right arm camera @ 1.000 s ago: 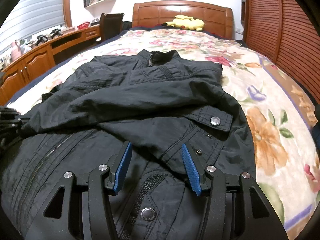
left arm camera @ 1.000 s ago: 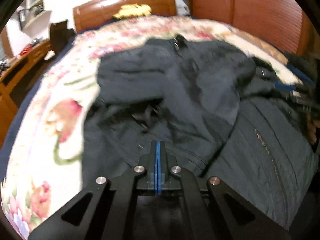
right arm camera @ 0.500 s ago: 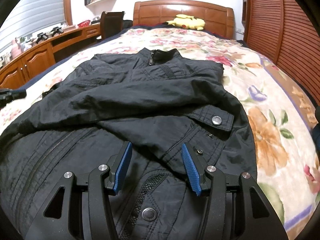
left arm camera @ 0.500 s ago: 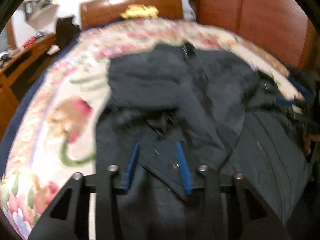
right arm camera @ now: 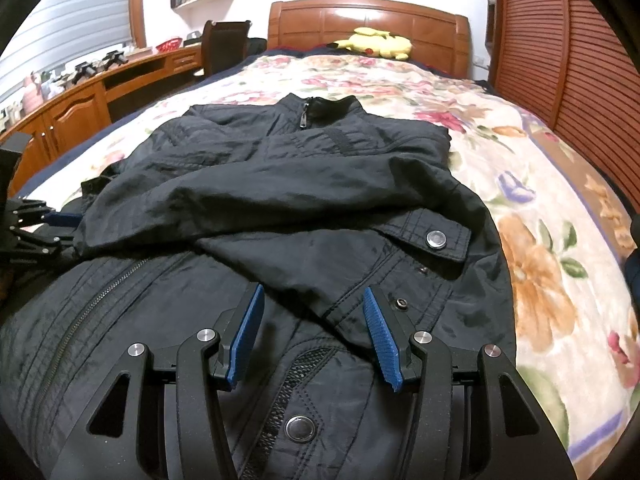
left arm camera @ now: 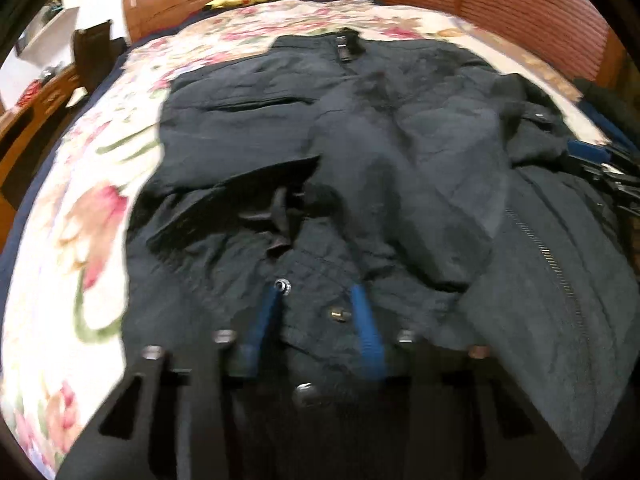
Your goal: Fold large clothes
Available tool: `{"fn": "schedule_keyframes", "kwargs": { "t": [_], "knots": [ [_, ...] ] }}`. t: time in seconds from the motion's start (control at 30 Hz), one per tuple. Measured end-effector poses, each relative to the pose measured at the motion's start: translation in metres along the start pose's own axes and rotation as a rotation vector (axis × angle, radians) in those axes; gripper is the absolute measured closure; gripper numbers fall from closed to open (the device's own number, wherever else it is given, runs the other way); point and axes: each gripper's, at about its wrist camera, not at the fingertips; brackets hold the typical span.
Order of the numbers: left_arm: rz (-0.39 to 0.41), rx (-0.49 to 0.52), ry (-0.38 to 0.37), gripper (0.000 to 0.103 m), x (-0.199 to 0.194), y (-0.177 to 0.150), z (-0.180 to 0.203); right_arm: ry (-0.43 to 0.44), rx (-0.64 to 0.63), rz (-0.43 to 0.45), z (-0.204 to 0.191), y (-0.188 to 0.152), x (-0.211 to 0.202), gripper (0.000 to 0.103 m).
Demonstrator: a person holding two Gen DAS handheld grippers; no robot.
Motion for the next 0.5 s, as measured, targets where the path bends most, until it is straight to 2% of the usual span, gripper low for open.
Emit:
{"fn": "schedule_keyframes", "kwargs": {
  "t": [0.03,0.13,0.27,0.37,0.43,0.5],
  "knots": [
    [0.004,0.008,0.003,0.086,-0.001,0.0,0.002,0.0,-0.001,-0.001,0.0,0.0,0.0,0.05],
    [0.012,0.02,0.004,0.097,-0.003,0.0,0.003,0.001,-0.001,-0.001,0.0,0.0,0.001,0.05],
    [0.107,-0.016,0.09,0.1,-0.027,0.003,-0.009,0.0,-0.001,0.0,-0.001,0.0,0.0,0.05],
    [0.213,-0.113,0.17,0.1,-0.052,0.008,-0.039,0.002,-0.003,-0.001,0.0,0.0,0.001,0.05],
    [0.226,-0.146,0.181,0.1,-0.061,0.012,-0.054,0.001,-0.003,-0.001,0.0,0.0,0.001,0.05],
    [0.224,-0.156,0.161,0.1,-0.063,0.012,-0.063,0.003,-0.006,-0.003,0.0,0.0,0.002,0.05]
  ]
}}
Point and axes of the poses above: each gripper's, at about its wrist camera, not at the fingertips, and x roughly the way its jaws point, z to its right, y to its top, and after that the axes turned 1 degree about -z, right-handed
